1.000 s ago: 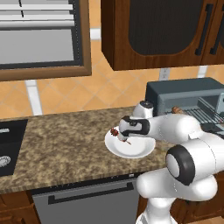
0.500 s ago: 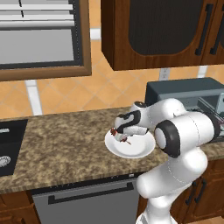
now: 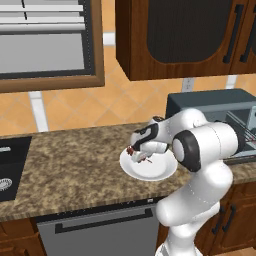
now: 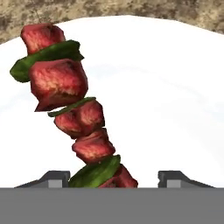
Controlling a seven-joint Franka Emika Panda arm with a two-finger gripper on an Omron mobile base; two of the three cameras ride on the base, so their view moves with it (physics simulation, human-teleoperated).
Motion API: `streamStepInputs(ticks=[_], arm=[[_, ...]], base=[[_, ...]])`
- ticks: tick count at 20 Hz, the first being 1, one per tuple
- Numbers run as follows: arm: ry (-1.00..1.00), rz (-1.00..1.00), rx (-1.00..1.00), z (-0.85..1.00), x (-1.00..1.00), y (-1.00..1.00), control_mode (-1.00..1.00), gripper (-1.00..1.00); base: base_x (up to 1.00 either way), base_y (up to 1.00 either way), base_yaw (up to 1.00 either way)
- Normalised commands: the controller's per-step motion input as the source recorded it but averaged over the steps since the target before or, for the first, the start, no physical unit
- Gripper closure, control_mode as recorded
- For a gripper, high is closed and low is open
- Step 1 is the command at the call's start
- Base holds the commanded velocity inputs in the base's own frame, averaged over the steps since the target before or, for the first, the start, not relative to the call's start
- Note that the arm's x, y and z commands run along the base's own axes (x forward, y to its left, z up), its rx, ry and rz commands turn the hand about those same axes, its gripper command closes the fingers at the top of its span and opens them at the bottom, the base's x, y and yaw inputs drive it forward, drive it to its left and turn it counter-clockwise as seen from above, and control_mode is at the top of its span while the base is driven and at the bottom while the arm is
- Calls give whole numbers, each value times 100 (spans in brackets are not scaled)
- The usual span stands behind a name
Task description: Pick up the kebab skewer and baguette bread, and place them inside the toaster oven. Close the toaster oven door and start by setting the timer.
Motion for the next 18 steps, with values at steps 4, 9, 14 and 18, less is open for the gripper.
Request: streamStepInputs(ticks=[4, 9, 14, 18], arm=[[0, 10, 0, 27, -21, -15, -100, 100], [0, 9, 2, 99, -93, -89, -100, 100], [0, 1, 4, 100, -90, -100, -100, 100], [0, -5, 4, 100, -32, -100, -100, 100]], base=[[0, 0, 0], [0, 0, 0], [0, 0, 0], [0, 0, 0]])
